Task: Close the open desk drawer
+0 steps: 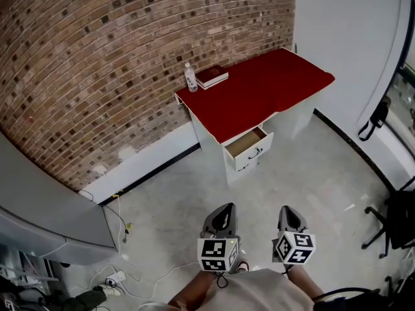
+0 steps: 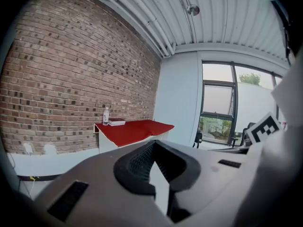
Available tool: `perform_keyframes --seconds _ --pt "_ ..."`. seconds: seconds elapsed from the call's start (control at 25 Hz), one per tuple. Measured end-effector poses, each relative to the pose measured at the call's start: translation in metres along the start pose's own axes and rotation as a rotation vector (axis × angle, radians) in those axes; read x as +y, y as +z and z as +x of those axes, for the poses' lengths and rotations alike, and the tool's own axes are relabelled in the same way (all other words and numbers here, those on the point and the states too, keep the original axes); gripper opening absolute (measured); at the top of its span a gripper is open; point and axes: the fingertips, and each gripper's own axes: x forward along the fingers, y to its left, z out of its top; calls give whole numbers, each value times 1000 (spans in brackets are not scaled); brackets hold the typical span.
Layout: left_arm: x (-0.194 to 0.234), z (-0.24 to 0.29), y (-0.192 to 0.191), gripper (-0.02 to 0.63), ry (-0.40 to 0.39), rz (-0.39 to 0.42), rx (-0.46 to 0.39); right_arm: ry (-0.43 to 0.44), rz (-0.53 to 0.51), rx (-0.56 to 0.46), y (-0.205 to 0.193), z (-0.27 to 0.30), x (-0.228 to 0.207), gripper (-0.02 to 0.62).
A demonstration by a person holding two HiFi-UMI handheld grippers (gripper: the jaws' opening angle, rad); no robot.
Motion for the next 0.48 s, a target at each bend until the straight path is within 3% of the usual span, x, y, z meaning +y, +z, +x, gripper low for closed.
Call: perform_keyframes --seconds 0.48 --pt "7 35 -5 -2 18 0 45 25 -5 42 1 30 -15 -2"
